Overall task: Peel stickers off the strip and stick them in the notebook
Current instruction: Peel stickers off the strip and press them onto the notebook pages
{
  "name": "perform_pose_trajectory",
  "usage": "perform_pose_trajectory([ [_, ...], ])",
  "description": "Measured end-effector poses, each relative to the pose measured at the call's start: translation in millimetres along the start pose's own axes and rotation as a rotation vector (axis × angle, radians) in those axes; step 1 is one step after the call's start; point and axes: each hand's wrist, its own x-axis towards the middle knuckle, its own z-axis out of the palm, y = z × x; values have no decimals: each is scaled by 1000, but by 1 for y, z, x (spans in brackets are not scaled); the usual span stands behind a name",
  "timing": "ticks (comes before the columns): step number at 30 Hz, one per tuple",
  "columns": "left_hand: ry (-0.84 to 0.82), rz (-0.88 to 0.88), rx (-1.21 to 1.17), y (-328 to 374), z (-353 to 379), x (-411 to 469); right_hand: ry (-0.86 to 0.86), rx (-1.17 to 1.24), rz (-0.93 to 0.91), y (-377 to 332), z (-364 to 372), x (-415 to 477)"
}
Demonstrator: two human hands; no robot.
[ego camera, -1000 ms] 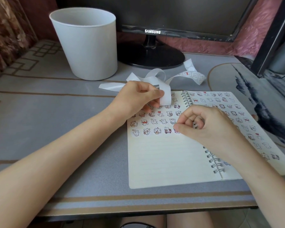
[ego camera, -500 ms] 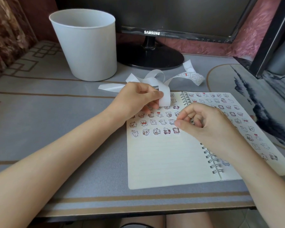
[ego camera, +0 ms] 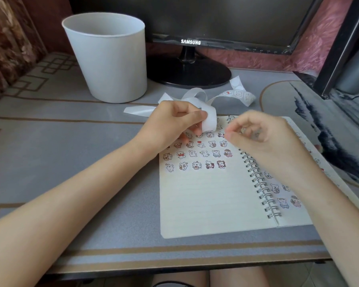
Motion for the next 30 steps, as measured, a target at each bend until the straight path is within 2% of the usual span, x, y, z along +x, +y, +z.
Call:
perform_pose_trajectory([
  [6,40,62,-53,0,-1,2,119,-77,-135,-3,13,12],
  [9,30,73,-124,1,0,1,169,-11,-137,-5,15,10],
  [14,1,77,-198,2,1,0,159,32,-142,-10,16,7],
  [19,-54,92,-136,2,2,-1,176,109,-133,-9,14,7],
  [30,-60,105,-64,0,2,-3,179,11,-153,-8,15,6],
])
